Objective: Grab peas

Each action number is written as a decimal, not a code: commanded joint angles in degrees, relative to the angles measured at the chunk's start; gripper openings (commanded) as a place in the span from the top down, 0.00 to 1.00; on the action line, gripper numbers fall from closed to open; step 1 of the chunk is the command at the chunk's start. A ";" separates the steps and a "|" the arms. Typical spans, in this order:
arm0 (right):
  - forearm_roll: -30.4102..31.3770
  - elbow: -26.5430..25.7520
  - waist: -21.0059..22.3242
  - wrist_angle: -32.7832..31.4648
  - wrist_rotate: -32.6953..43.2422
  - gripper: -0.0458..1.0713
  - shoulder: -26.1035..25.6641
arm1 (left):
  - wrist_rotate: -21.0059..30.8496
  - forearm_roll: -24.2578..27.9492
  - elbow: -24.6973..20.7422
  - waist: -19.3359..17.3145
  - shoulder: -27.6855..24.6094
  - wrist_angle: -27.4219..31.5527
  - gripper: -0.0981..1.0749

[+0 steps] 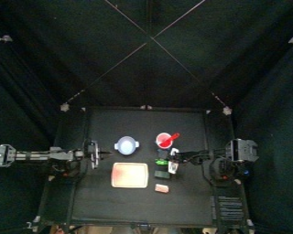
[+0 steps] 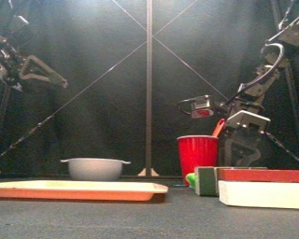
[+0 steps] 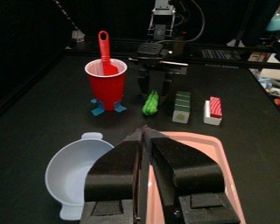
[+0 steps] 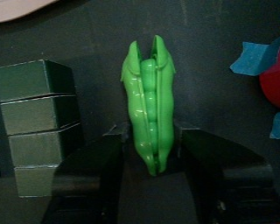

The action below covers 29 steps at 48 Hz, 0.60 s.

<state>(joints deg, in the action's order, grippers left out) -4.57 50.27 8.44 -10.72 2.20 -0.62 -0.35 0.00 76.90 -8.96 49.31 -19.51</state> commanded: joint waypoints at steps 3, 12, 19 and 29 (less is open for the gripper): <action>0.00 -0.88 -0.09 0.18 -0.09 0.34 -0.79 | 0.00 0.00 -0.70 -0.26 -0.18 -0.53 0.45; -0.35 -0.97 -0.18 0.00 -0.09 0.37 -1.76 | 0.00 0.09 -0.70 -0.26 -0.18 -0.62 0.45; -0.44 -1.14 -0.26 -0.09 -0.09 0.37 -4.13 | 0.00 0.09 -0.70 -0.26 -0.18 -0.53 0.45; -0.44 -1.14 -0.35 -0.09 -0.09 0.37 -7.56 | 0.00 0.00 -0.70 -0.26 -0.18 -0.62 0.45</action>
<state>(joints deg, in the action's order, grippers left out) -4.83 50.19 8.17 -10.99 2.20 -5.54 -0.35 0.00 76.90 -9.05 49.31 -19.51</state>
